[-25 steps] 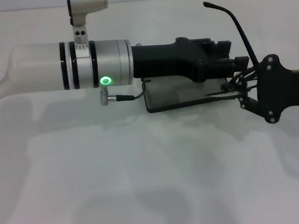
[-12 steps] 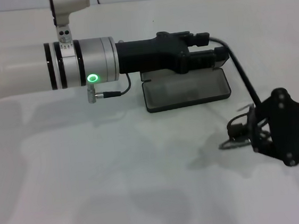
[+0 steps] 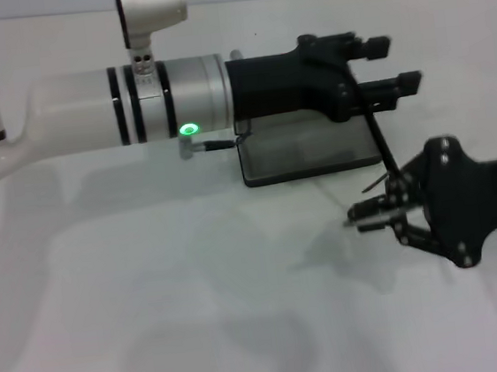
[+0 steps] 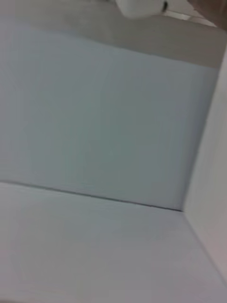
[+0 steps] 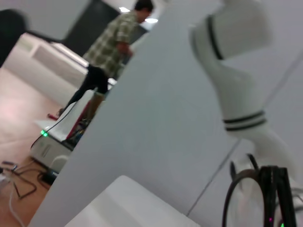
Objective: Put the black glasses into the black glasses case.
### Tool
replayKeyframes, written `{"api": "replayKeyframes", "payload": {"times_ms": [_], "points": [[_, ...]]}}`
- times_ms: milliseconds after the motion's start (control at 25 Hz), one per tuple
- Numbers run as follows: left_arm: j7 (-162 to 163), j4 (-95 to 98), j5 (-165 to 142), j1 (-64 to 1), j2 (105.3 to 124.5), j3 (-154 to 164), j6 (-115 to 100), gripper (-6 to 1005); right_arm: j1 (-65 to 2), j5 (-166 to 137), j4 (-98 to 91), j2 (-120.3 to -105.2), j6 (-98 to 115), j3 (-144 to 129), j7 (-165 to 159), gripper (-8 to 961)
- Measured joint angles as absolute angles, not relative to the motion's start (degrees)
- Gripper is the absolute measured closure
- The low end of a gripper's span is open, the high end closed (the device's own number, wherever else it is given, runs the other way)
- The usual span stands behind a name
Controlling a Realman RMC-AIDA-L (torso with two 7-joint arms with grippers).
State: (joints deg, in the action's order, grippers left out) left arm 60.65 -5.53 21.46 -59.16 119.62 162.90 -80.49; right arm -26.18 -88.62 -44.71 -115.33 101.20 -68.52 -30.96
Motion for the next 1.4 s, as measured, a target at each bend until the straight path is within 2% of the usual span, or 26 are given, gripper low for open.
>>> {"api": "replayKeyframes", "payload": {"times_ms": [240,1400], "points": [[52.9,-3.8,25.7,-57.1,119.61,162.9,-83.2,320,-30.9,-90.3,-37.3,-114.48,99.8,-66.3,-34.7,905],[46.6,-1.0,24.5,-56.5,119.89,162.9,-84.5,319,-29.2,-91.2,-37.6,-114.22,93.0,-66.3,-38.3,868]]}}
